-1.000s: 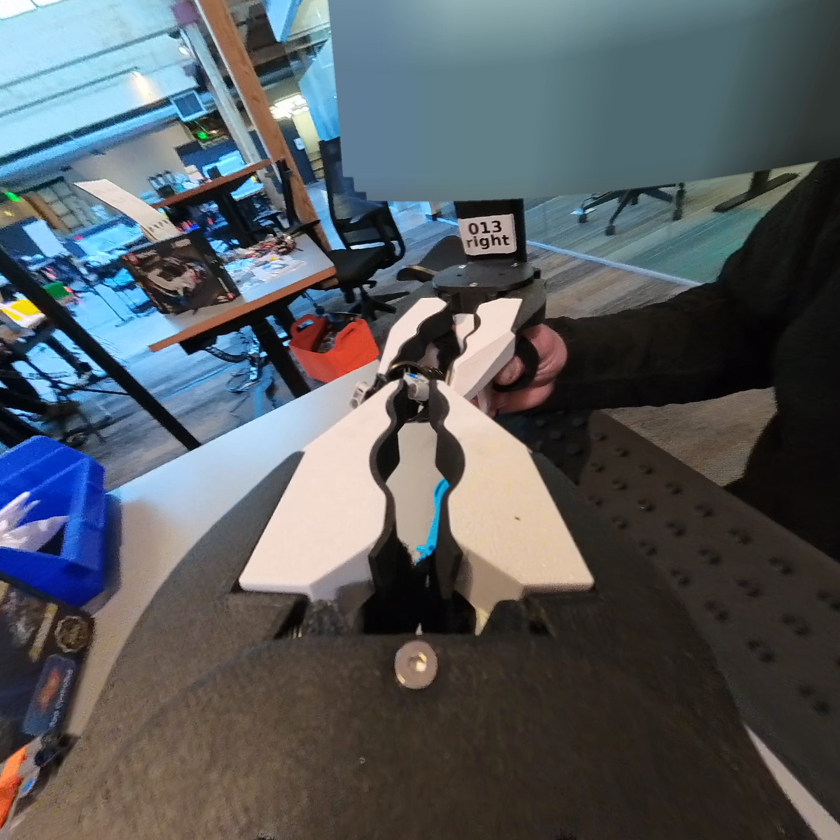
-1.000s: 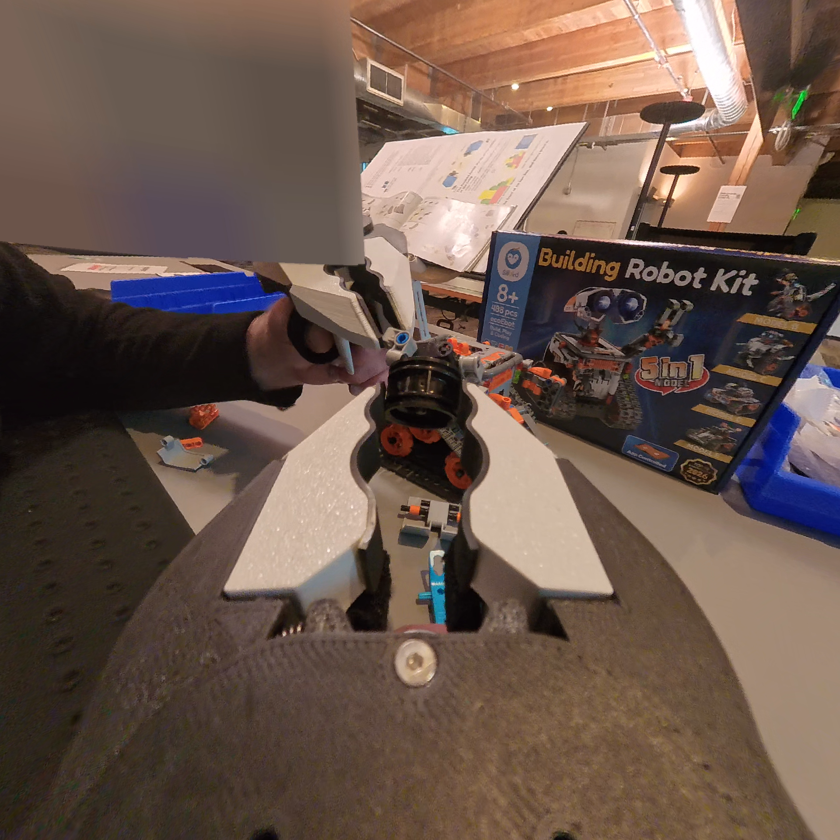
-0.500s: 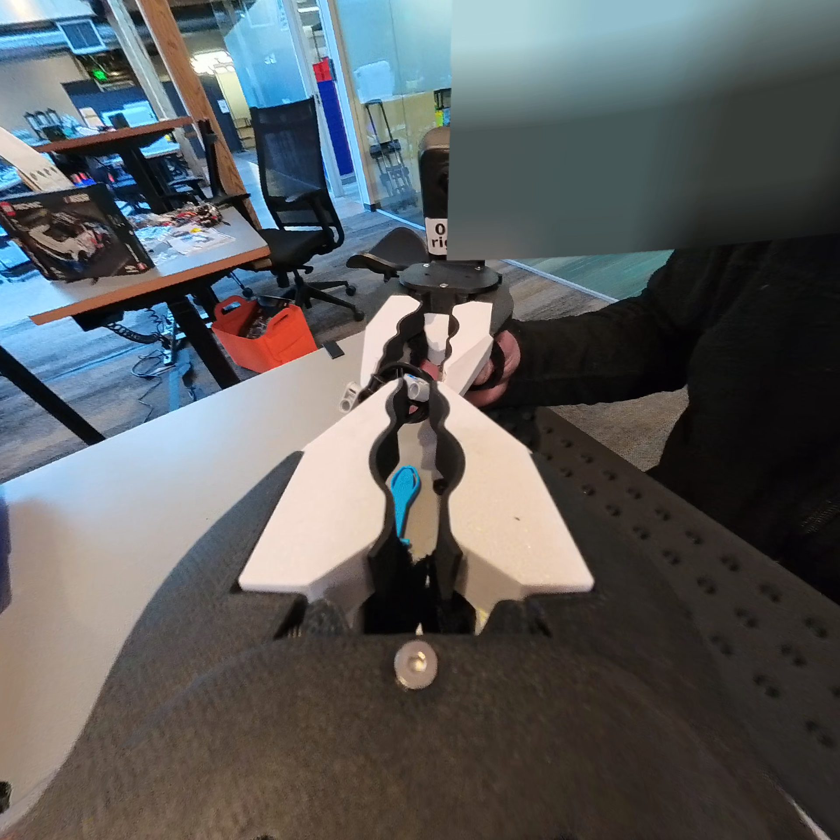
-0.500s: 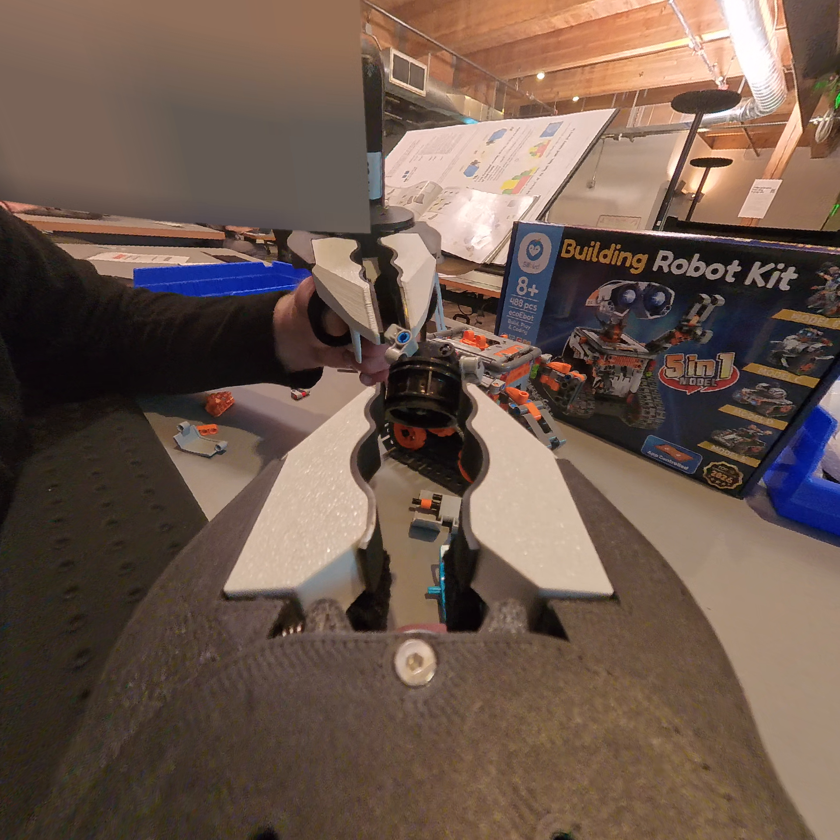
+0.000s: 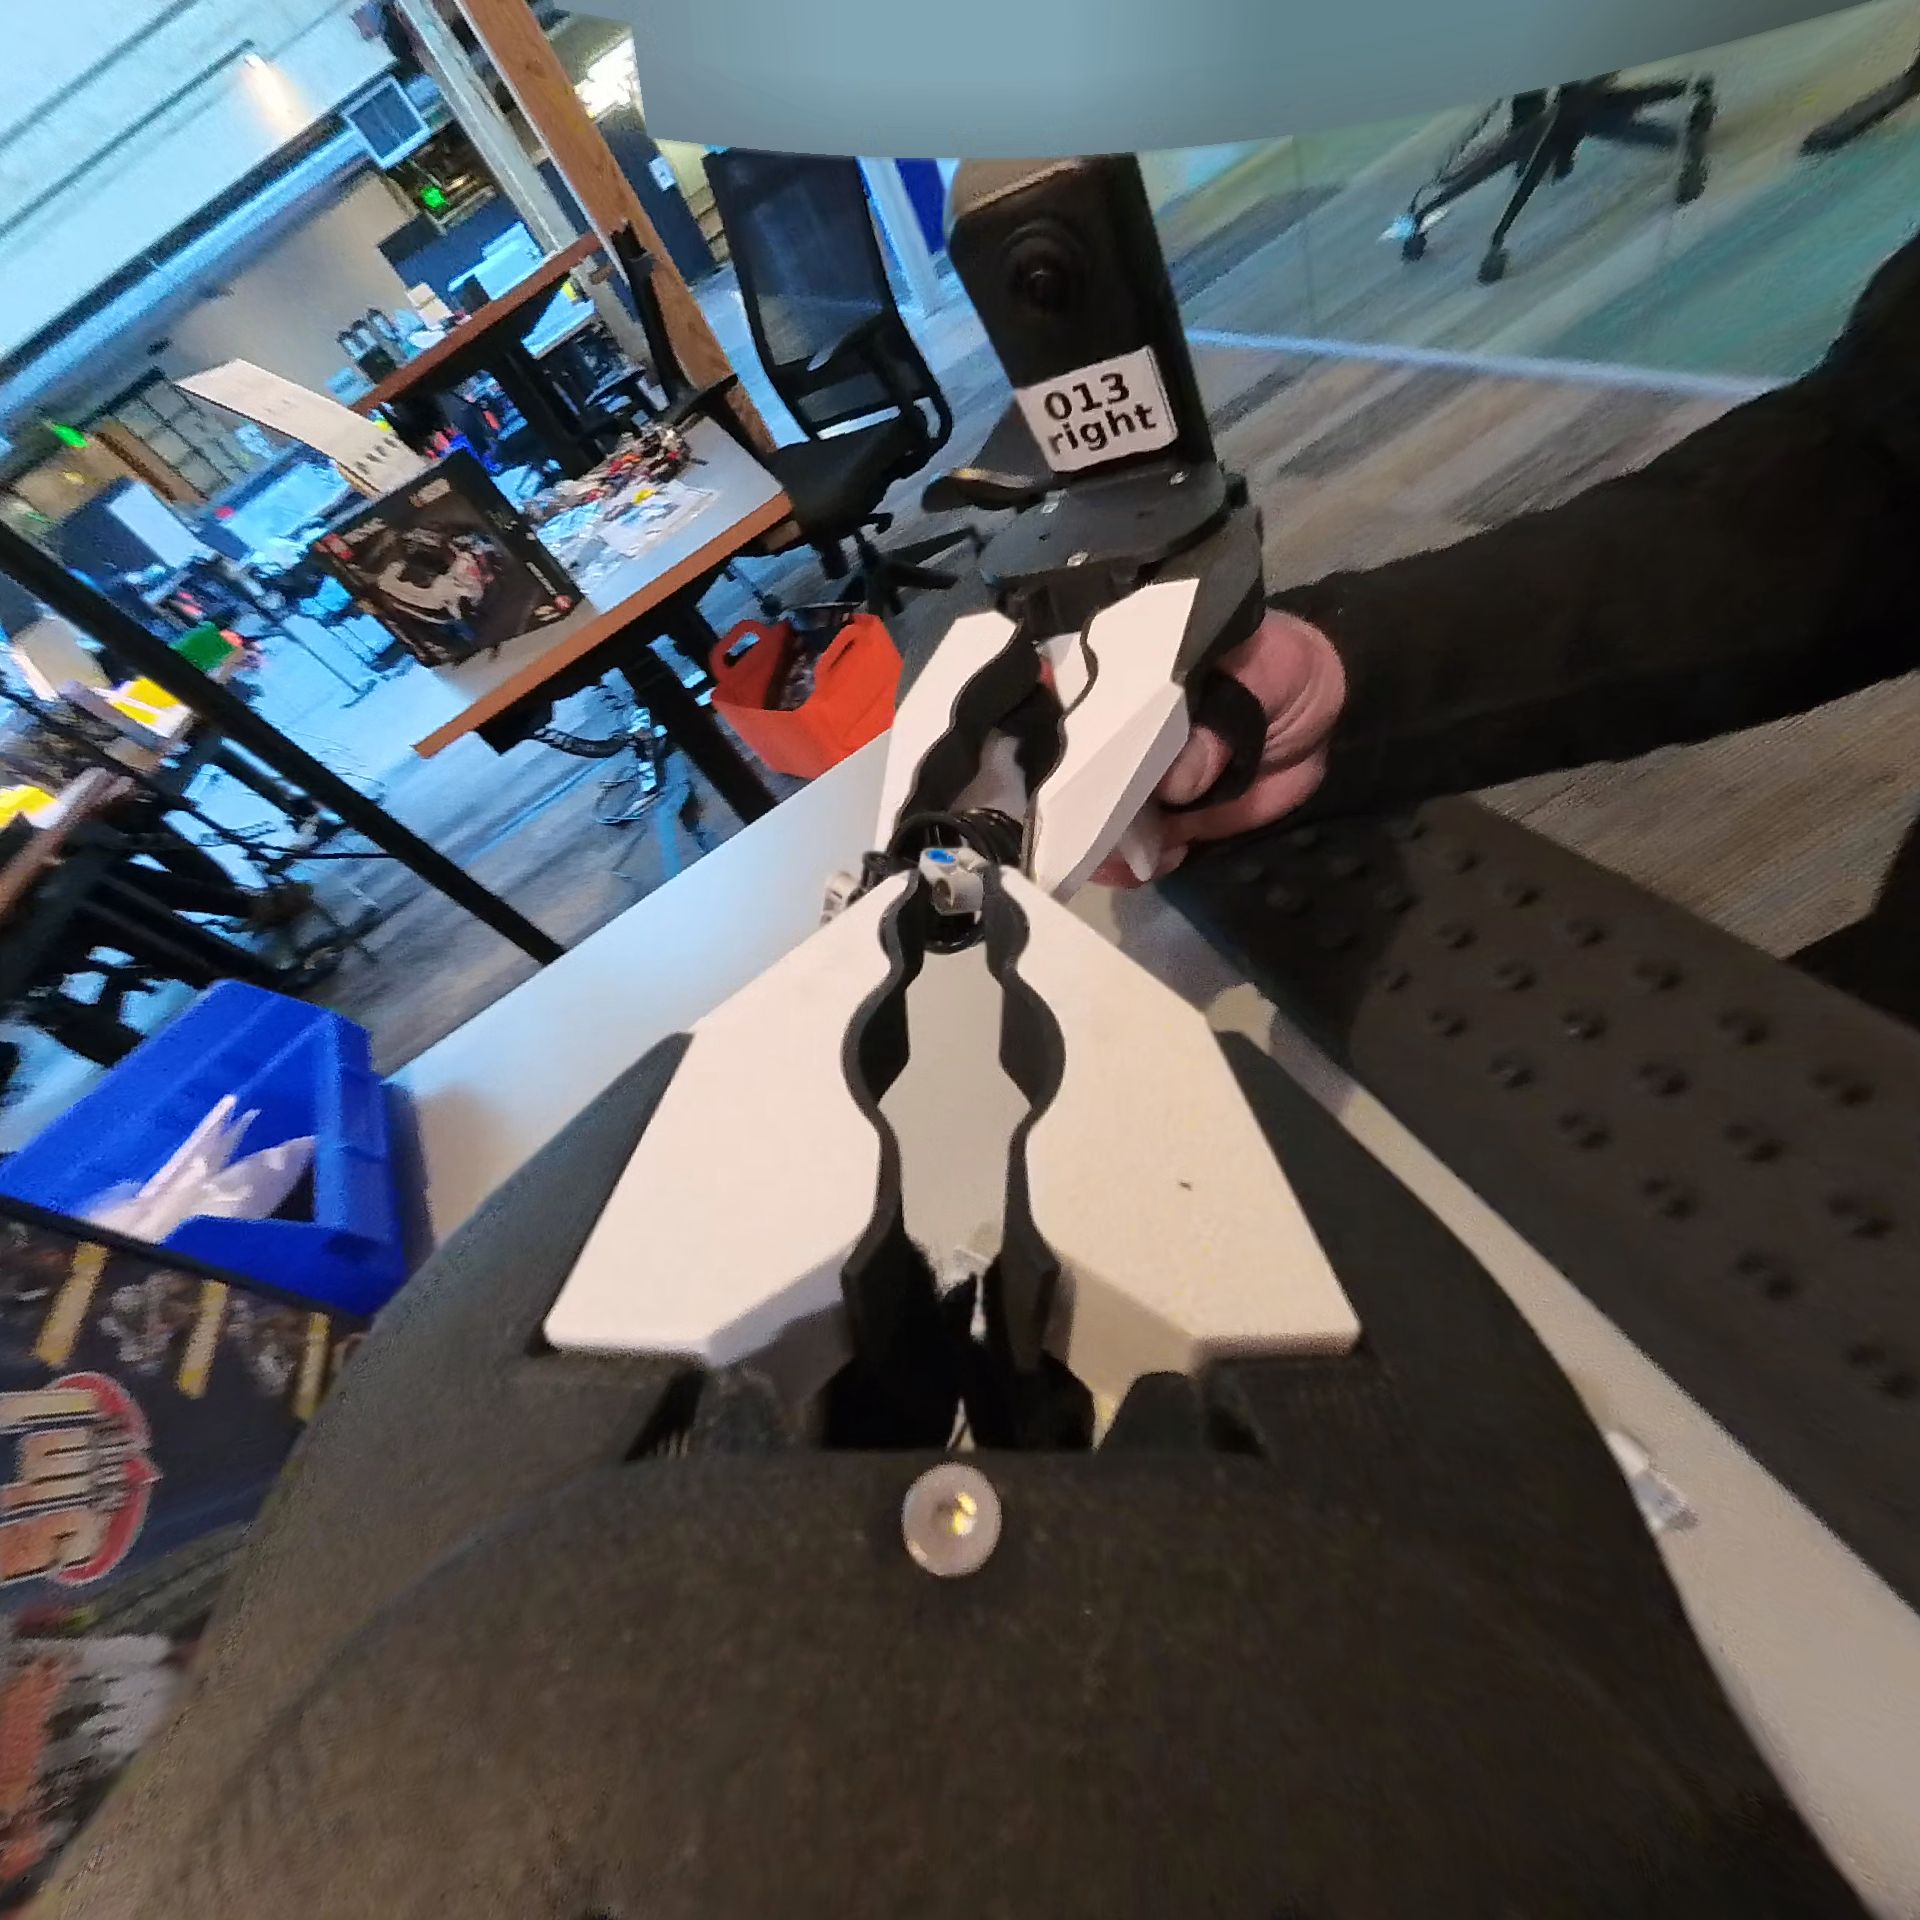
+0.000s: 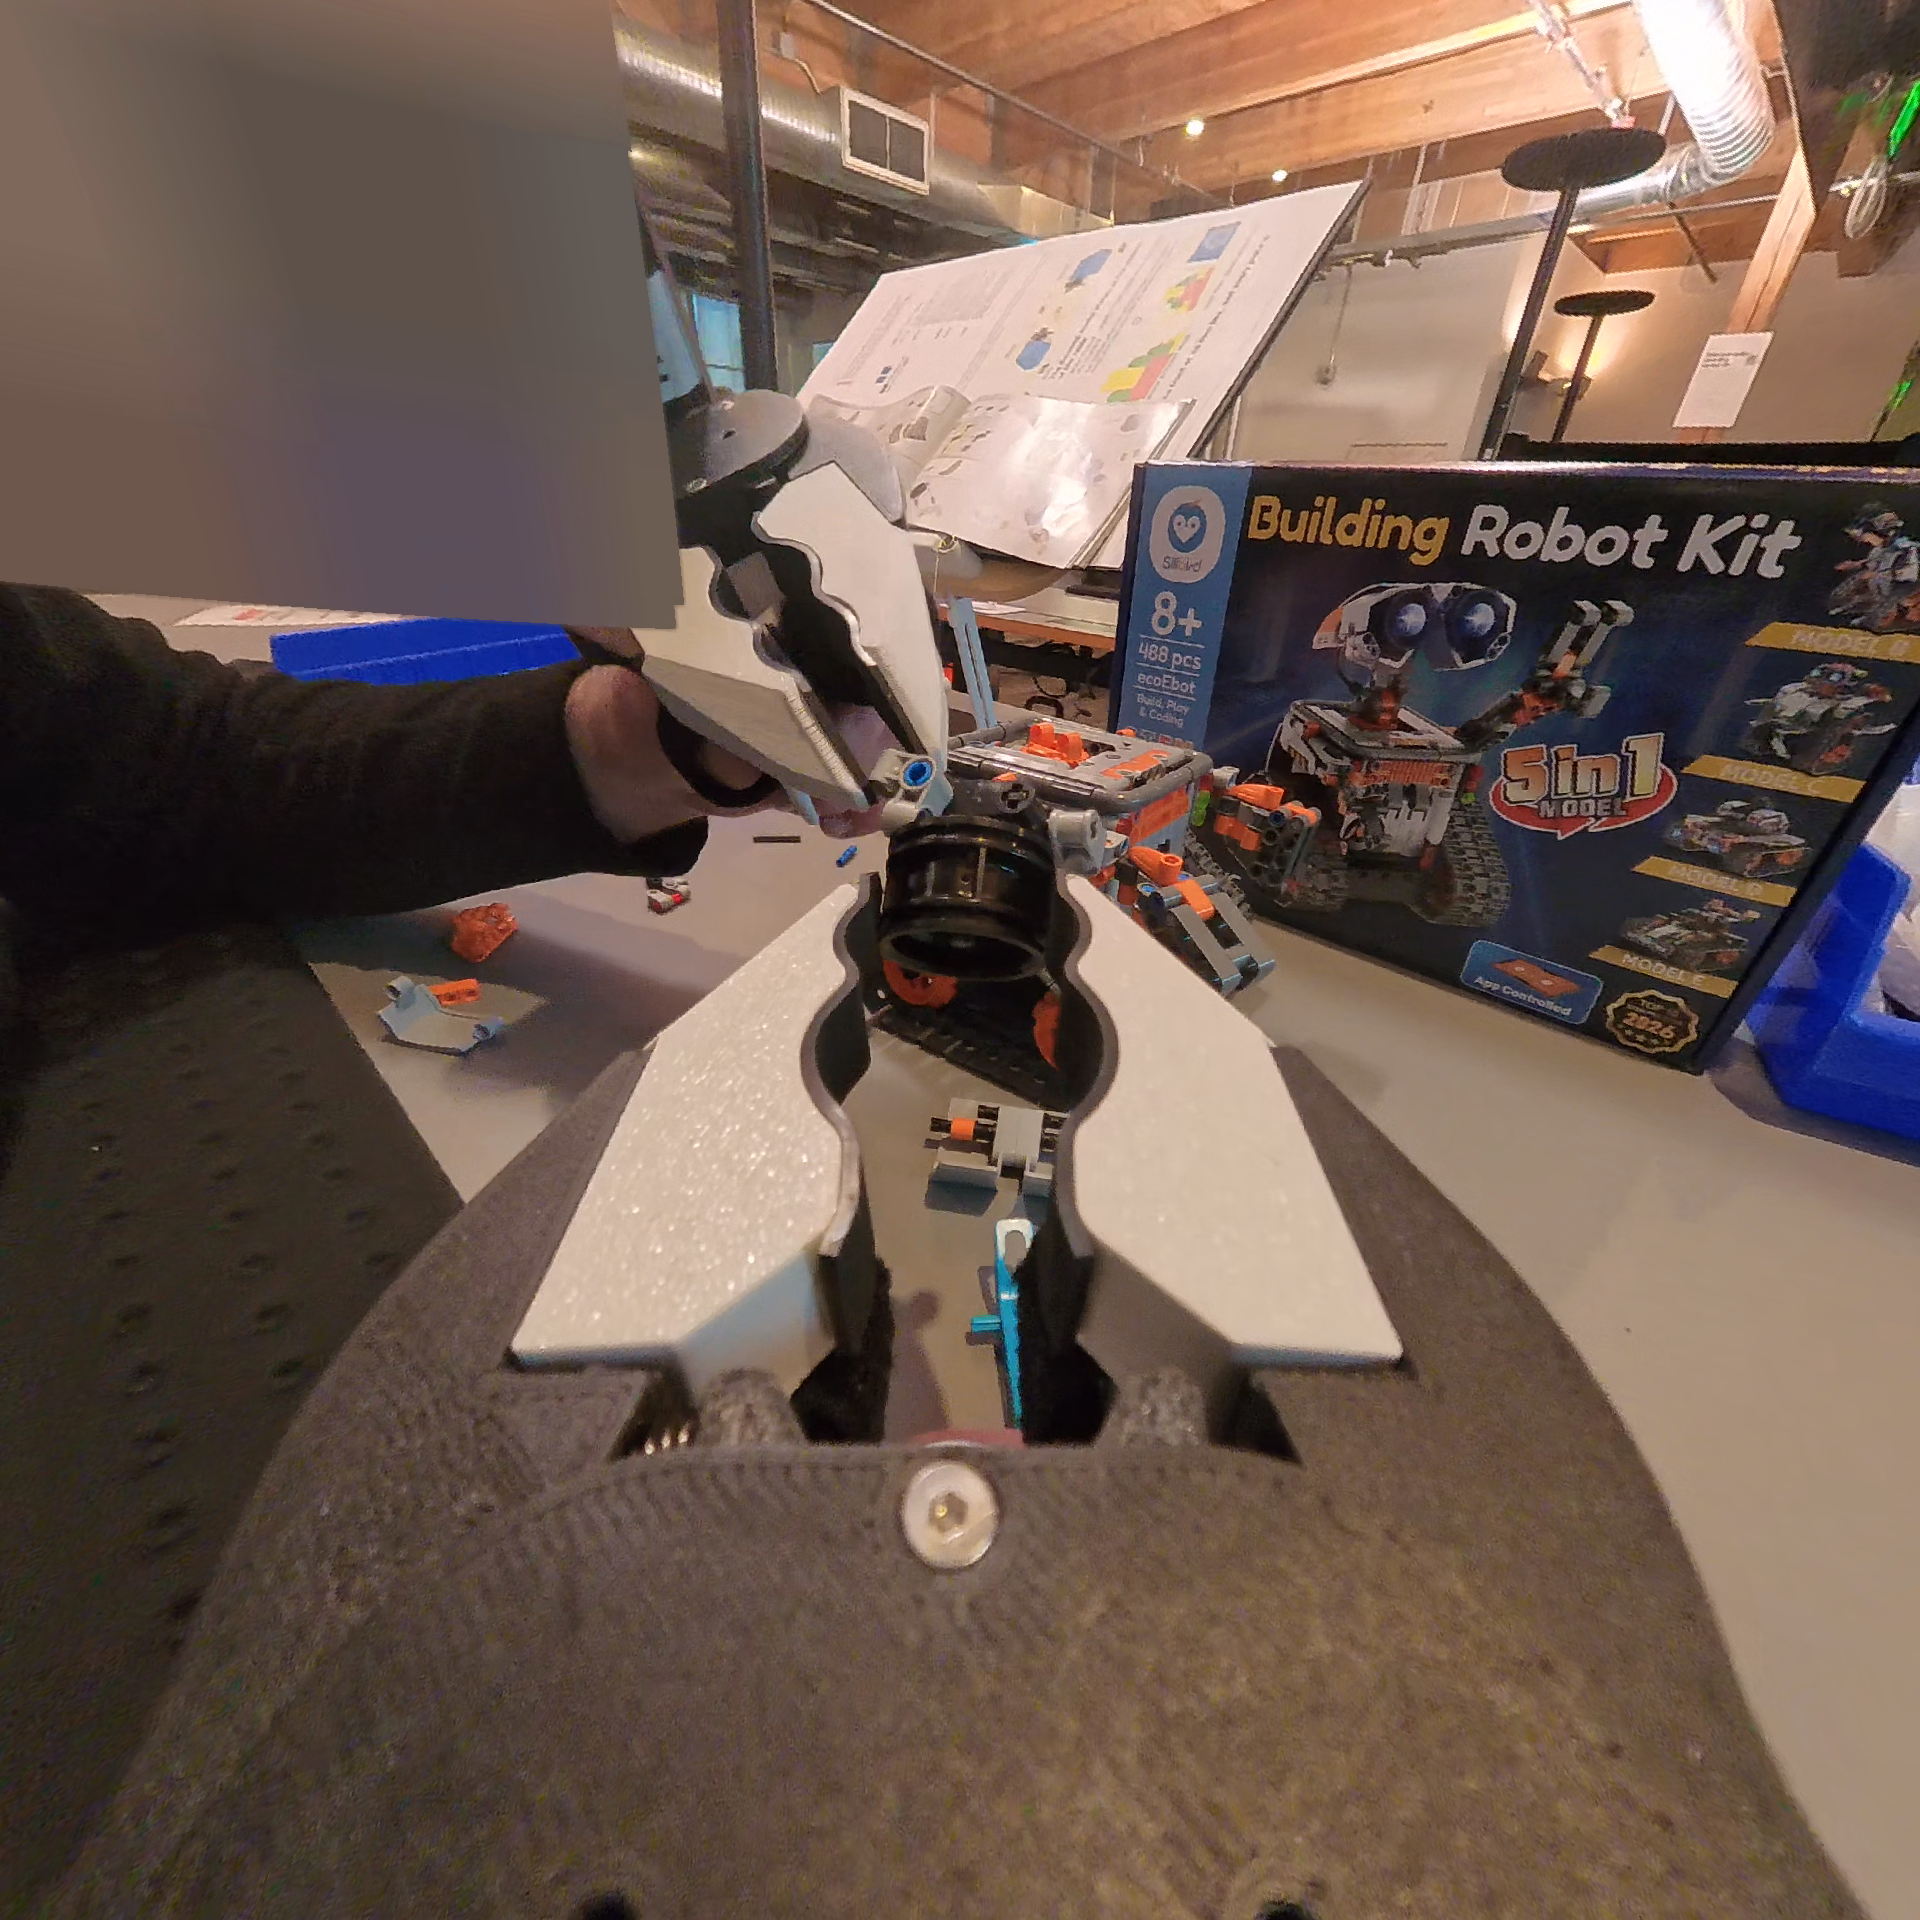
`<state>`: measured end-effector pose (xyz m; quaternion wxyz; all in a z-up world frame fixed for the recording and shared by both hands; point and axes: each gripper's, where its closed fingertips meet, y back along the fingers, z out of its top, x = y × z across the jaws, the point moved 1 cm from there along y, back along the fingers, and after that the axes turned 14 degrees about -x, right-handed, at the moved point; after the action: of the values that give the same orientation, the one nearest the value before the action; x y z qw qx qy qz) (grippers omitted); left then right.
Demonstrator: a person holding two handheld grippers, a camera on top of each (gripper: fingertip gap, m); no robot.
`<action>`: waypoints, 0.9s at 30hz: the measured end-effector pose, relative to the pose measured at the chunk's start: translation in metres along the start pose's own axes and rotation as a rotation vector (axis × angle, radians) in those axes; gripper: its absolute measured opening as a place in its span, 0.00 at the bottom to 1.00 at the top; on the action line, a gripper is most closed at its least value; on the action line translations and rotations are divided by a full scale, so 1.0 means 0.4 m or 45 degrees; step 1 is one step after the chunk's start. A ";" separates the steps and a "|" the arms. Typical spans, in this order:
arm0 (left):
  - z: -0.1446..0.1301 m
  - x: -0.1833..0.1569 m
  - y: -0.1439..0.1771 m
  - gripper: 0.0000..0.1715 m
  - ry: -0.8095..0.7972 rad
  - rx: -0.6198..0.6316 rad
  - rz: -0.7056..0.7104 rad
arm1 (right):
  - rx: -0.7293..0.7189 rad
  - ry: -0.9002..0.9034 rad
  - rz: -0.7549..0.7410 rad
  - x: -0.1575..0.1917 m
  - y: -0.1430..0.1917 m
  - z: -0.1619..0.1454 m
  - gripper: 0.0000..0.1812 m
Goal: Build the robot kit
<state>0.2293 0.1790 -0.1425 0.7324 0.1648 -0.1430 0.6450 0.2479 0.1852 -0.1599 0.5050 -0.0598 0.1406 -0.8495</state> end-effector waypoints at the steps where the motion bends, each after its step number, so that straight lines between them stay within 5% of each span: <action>1: 0.002 0.000 -0.001 0.05 -0.037 0.004 0.011 | -0.007 -0.009 0.003 0.000 0.000 0.002 0.16; 7: -0.007 0.008 -0.021 0.09 -0.236 0.031 0.139 | -0.029 -0.048 -0.041 -0.018 0.006 0.006 0.16; 12: -0.007 0.023 -0.025 0.04 -0.301 0.055 0.223 | -0.038 -0.057 -0.048 -0.023 0.008 0.007 0.16; 27: 0.018 0.003 -0.017 0.03 -0.038 0.006 0.065 | -0.072 -0.039 0.034 0.004 0.008 0.019 0.16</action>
<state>0.2361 0.1762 -0.1361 0.7130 0.1726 -0.1565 0.6613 0.2516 0.1811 -0.1535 0.5163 -0.0850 0.1576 -0.8375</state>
